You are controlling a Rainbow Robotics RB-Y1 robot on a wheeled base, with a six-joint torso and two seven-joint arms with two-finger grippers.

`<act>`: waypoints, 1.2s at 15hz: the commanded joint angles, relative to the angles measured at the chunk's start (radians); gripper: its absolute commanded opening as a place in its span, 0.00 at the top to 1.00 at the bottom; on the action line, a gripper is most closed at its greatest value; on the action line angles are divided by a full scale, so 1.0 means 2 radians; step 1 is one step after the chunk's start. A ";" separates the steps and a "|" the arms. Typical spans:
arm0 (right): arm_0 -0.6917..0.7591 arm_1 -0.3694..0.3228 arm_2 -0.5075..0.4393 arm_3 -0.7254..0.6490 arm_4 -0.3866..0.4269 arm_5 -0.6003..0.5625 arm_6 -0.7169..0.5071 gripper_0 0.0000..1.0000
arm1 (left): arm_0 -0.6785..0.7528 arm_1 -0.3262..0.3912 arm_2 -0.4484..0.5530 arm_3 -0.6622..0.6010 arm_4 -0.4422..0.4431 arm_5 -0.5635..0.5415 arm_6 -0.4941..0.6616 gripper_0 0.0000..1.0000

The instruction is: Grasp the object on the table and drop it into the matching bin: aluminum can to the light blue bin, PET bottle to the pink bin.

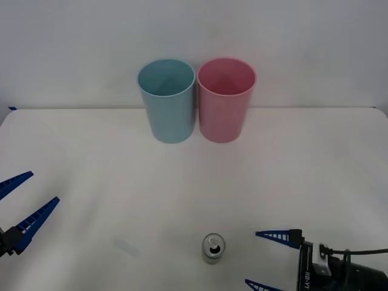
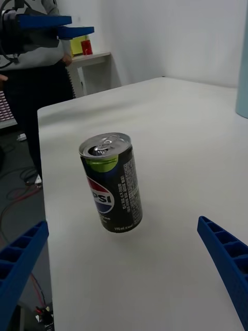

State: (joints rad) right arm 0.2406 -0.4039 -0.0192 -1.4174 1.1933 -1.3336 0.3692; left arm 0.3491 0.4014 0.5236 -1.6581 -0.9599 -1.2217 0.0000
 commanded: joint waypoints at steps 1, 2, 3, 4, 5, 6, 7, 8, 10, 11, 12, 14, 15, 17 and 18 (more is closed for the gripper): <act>-0.005 0.000 0.035 0.000 -0.010 0.034 0.006 0.00 | 0.000 0.000 0.000 0.000 0.000 0.000 0.000 0.00; -0.008 0.000 0.046 0.000 -0.014 0.045 0.008 0.00 | 0.000 0.000 0.000 0.000 0.000 0.000 0.000 0.00; -0.010 0.002 0.055 0.000 -0.015 0.055 0.010 0.00 | 0.000 0.000 0.000 0.000 0.000 0.000 0.000 0.00; -0.012 0.004 0.063 0.000 -0.016 0.064 0.013 0.00 | 0.000 0.000 0.000 0.000 0.000 0.000 0.000 0.00; -0.014 0.008 0.066 0.000 -0.016 0.068 0.015 0.00 | 0.000 0.000 0.000 0.000 0.000 0.000 0.000 0.00; -0.015 0.011 0.068 0.000 -0.013 0.072 0.016 0.00 | 0.000 0.000 0.000 0.000 0.000 0.000 0.000 0.00; -0.017 0.015 0.072 0.000 -0.010 0.077 0.016 0.00 | 0.000 0.000 0.000 0.000 0.000 0.000 0.000 0.00; -0.018 0.016 0.078 0.000 -0.010 0.082 0.017 0.00 | 0.000 0.000 0.000 0.000 0.000 0.000 0.000 0.00; -0.023 0.019 0.093 0.000 -0.010 0.097 0.018 0.00 | 0.000 0.000 0.000 0.000 0.000 0.000 0.000 0.00; -0.024 0.022 0.099 0.000 -0.010 0.103 0.019 0.00 | 0.000 0.000 0.000 0.000 0.000 0.000 0.000 0.00; -0.026 0.026 0.102 0.000 -0.010 0.108 0.019 0.00 | 0.000 0.000 0.000 0.000 0.000 0.000 0.000 0.00; -0.030 0.041 0.104 0.000 0.004 0.115 0.020 0.00 | 0.000 0.000 0.000 0.000 0.000 0.000 0.000 0.00; -0.031 0.044 0.105 0.000 0.008 0.116 0.020 0.00 | 0.000 0.000 0.000 0.000 0.000 0.000 0.000 0.00; -0.032 0.050 0.111 0.000 0.010 0.125 0.020 0.00 | 0.000 0.000 0.000 0.000 0.000 0.000 0.000 0.00; -0.033 0.050 0.114 0.000 0.010 0.127 0.021 0.00 | 0.000 0.000 0.000 0.000 0.000 0.000 0.000 0.00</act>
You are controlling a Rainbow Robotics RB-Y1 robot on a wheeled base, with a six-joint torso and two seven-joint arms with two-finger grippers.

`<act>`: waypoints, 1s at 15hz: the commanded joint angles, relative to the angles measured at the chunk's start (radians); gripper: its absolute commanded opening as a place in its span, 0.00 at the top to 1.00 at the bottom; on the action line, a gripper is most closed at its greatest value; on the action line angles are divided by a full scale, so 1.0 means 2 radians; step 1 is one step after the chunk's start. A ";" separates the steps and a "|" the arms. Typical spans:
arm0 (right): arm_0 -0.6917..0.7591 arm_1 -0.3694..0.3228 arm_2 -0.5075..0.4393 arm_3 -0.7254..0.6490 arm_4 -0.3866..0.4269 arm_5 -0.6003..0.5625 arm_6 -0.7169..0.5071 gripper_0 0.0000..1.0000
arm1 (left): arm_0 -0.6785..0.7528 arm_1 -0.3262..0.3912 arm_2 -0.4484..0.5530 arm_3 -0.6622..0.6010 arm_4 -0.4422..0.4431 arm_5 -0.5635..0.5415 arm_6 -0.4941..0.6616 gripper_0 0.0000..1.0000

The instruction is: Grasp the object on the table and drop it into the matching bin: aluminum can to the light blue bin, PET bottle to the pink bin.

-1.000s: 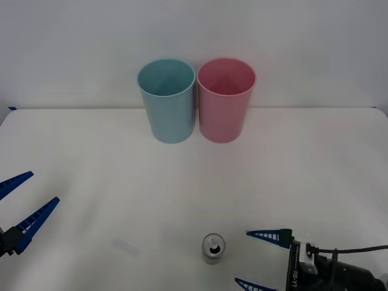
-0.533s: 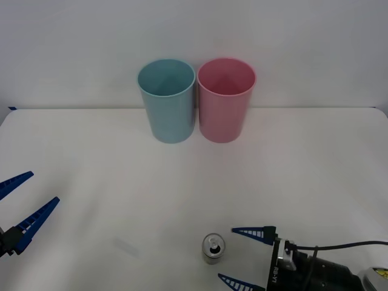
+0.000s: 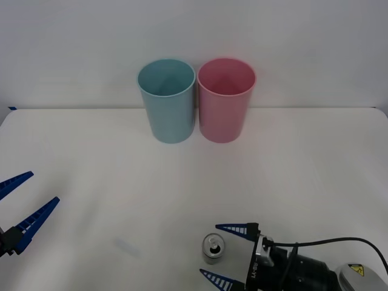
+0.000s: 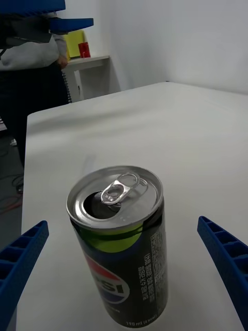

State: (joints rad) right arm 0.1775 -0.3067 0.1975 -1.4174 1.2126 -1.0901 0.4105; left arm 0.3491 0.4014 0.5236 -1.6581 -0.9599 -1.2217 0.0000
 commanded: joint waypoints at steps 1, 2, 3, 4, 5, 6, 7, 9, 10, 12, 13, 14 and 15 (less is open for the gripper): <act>-0.001 0.002 0.007 0.000 0.000 0.007 0.001 0.00 | 0.000 0.000 0.000 0.000 0.000 0.000 0.000 0.00; -0.001 0.002 0.008 0.000 0.000 0.009 0.003 0.00 | 0.000 0.000 0.000 0.000 0.000 0.000 0.000 0.00; -0.001 0.002 0.008 0.000 0.000 0.010 0.003 0.00 | 0.000 0.000 0.000 0.000 0.000 0.000 0.000 0.00; -0.001 0.002 0.008 0.000 0.000 0.010 0.005 0.00 | 0.000 0.000 0.000 0.000 0.000 0.000 0.000 0.00; -0.001 0.002 0.009 0.000 0.000 0.010 0.005 0.00 | 0.000 0.000 0.000 0.000 0.000 0.000 0.000 0.00; -0.001 0.002 0.009 0.000 0.000 0.012 0.005 0.00 | 0.000 0.000 0.000 0.000 0.000 0.000 0.000 0.00; -0.001 0.002 0.010 0.000 0.000 0.013 0.006 0.20 | 0.000 0.000 0.000 0.000 0.000 0.000 0.000 0.00; -0.001 0.002 0.011 0.000 0.000 0.014 0.007 0.93 | 0.000 0.000 0.000 0.000 0.000 0.000 0.000 0.00; 0.000 0.002 0.012 0.000 0.000 0.017 0.007 1.00 | 0.000 0.000 0.000 0.000 0.000 0.000 0.000 0.00; -0.001 0.002 0.013 0.000 0.000 0.022 0.009 1.00 | 0.000 0.000 0.000 0.000 0.000 0.000 0.000 0.00; -0.001 0.002 0.013 0.000 0.000 0.024 0.009 1.00 | 0.000 0.000 0.000 0.000 0.000 0.000 0.000 0.00; -0.002 0.002 0.013 0.000 0.000 0.024 0.010 1.00 | 0.000 0.000 0.000 0.000 0.000 0.000 0.000 0.00; -0.002 0.002 0.012 0.000 0.000 0.024 0.010 1.00 | 0.000 0.000 0.000 0.000 0.000 0.000 0.000 0.00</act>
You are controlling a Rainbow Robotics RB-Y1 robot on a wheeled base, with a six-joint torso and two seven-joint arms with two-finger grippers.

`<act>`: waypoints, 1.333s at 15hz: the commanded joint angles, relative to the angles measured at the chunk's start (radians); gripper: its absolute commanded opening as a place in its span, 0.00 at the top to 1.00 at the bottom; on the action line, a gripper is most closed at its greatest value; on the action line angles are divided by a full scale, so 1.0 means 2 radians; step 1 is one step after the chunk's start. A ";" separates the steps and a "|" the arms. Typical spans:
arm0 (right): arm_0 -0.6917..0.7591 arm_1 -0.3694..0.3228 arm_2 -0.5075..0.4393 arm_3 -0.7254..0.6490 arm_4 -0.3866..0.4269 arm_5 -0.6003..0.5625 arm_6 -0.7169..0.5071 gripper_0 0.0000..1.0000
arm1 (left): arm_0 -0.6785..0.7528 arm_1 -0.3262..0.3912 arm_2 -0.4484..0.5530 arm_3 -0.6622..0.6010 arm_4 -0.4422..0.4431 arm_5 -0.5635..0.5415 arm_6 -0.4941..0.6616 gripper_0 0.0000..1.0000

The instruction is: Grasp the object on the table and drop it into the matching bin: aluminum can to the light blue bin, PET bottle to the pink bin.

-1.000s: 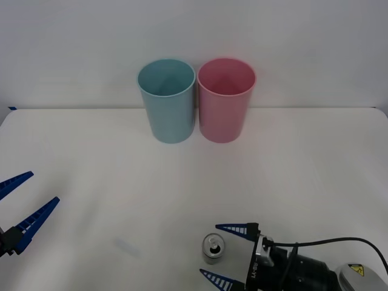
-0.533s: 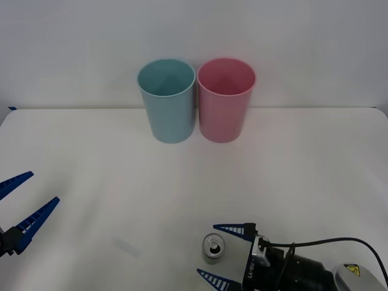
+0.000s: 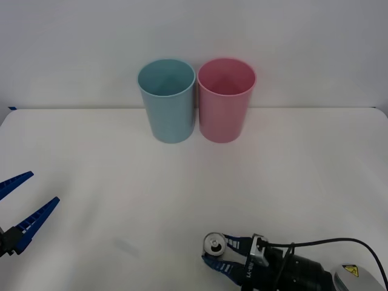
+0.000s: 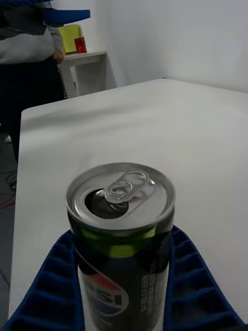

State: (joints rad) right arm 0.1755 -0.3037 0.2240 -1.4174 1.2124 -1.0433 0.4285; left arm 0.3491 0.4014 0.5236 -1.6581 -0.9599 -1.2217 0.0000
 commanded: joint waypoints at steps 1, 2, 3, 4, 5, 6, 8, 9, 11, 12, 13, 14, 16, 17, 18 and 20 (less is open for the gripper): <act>-0.002 0.000 -0.002 0.000 -0.001 -0.001 0.000 1.00 | 0.000 0.000 0.000 0.000 0.000 0.000 0.000 0.00; -0.001 0.000 -0.004 0.000 -0.002 -0.004 0.000 1.00 | 0.000 0.000 0.000 0.000 0.000 0.000 0.000 0.00; -0.001 0.000 -0.007 -0.002 -0.003 -0.006 0.000 1.00 | 0.000 0.000 0.000 0.000 0.000 0.000 0.000 0.00; -0.001 -0.002 -0.008 -0.003 -0.006 -0.007 0.000 1.00 | 0.000 0.000 0.000 0.000 0.000 0.000 0.000 0.00; -0.001 -0.005 -0.012 -0.005 -0.011 -0.007 -0.001 1.00 | 0.000 0.000 0.000 0.000 0.000 0.000 0.000 0.00; 0.000 -0.009 -0.014 -0.008 -0.016 -0.006 -0.002 1.00 | 0.000 0.000 0.000 0.000 0.000 0.000 0.000 0.00; 0.004 -0.018 -0.016 -0.017 -0.031 -0.006 -0.004 1.00 | 0.000 0.000 0.000 0.000 0.000 0.000 0.000 0.00; 0.007 -0.024 -0.018 -0.025 -0.036 -0.004 -0.006 1.00 | 0.000 0.000 0.000 0.000 0.000 0.000 0.000 0.00; 0.017 -0.034 -0.021 -0.045 -0.047 0.001 -0.013 1.00 | 0.000 0.000 0.000 0.000 0.000 0.000 0.000 0.00; 0.023 -0.041 -0.023 -0.059 -0.056 0.005 -0.018 1.00 | 0.000 0.000 0.000 0.000 0.000 0.000 0.000 0.00; 0.029 -0.045 -0.025 -0.071 -0.061 0.007 -0.023 1.00 | 0.000 0.000 0.000 0.000 0.000 0.000 0.000 0.00; 0.037 -0.050 -0.028 -0.086 -0.068 0.010 -0.027 1.00 | 0.000 0.000 0.000 0.000 0.000 0.000 0.000 0.00; 0.046 -0.058 -0.033 -0.110 -0.079 0.015 -0.036 1.00 | 0.000 0.000 0.000 0.000 0.000 0.000 0.000 0.00; 0.050 -0.063 -0.036 -0.124 -0.086 0.019 -0.042 1.00 | 0.000 0.000 0.000 0.000 0.000 0.000 0.000 0.00; 0.050 -0.067 -0.038 -0.132 -0.090 0.020 -0.046 1.00 | 0.000 0.000 0.000 0.000 0.000 0.000 0.000 0.00; 0.050 -0.074 -0.045 -0.157 -0.093 0.025 -0.055 1.00 | 0.000 0.000 0.000 0.000 0.000 0.000 0.000 0.00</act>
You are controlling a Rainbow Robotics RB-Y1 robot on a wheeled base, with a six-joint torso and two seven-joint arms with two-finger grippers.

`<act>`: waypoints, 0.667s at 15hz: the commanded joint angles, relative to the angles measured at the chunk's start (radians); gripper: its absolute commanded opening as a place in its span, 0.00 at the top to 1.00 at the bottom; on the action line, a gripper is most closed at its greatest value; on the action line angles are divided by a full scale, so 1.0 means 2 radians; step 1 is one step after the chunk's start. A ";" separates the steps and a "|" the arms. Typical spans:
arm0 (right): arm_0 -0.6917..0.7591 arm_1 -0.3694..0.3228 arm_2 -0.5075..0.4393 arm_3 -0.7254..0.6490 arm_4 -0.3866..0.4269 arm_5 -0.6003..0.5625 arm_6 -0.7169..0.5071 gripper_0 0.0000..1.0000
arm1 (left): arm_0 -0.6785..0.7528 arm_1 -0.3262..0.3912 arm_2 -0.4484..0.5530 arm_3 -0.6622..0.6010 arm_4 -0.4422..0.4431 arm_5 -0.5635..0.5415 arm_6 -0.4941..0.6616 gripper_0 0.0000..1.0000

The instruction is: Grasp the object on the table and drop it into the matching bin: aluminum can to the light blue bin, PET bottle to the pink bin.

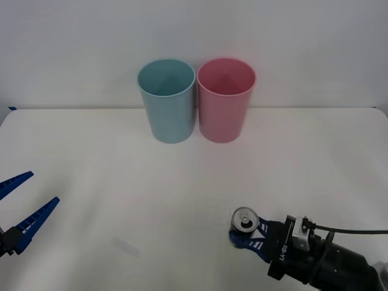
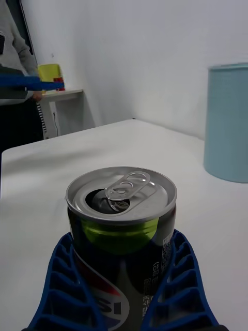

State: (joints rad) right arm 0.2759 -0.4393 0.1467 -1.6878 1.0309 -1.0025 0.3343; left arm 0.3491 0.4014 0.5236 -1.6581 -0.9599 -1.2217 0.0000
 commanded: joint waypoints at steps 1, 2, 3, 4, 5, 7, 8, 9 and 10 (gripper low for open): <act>-0.001 -0.014 -0.008 -0.038 -0.002 0.006 -0.024 1.00 | 0.000 0.000 0.000 0.000 0.000 0.000 0.000 0.00; -0.002 -0.023 -0.008 -0.056 -0.002 0.008 -0.045 1.00 | 0.000 0.000 0.000 0.000 0.000 0.000 0.000 0.00; -0.003 -0.029 -0.009 -0.070 -0.002 0.010 -0.051 1.00 | 0.000 0.000 0.000 0.000 0.000 0.000 0.000 0.00; -0.003 -0.040 -0.010 -0.091 -0.002 0.023 -0.053 1.00 | 0.000 0.000 0.000 0.000 0.000 0.000 0.000 0.00; -0.004 -0.050 -0.009 -0.108 -0.002 0.034 -0.058 1.00 | 0.000 0.000 0.000 0.000 0.000 0.000 0.000 0.00; -0.011 -0.061 -0.010 -0.126 -0.002 0.039 -0.093 1.00 | 0.000 0.000 0.000 0.000 0.000 0.000 0.000 0.00; -0.018 -0.065 -0.011 -0.133 -0.002 0.042 -0.107 1.00 | 0.000 0.000 0.000 0.000 0.000 0.000 0.000 0.00; -0.023 -0.066 -0.012 -0.136 -0.002 0.043 -0.117 1.00 | 0.000 0.000 0.000 0.000 0.000 0.000 0.000 0.00; -0.033 -0.070 -0.013 -0.141 -0.002 0.047 -0.133 1.00 | 0.000 0.000 0.000 0.000 0.000 0.000 0.000 0.00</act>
State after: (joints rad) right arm 0.2238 -0.5741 0.1224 -1.9626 1.0264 -0.9135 0.0912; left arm 0.3491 0.4014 0.5236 -1.6581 -0.9599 -1.2217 0.0000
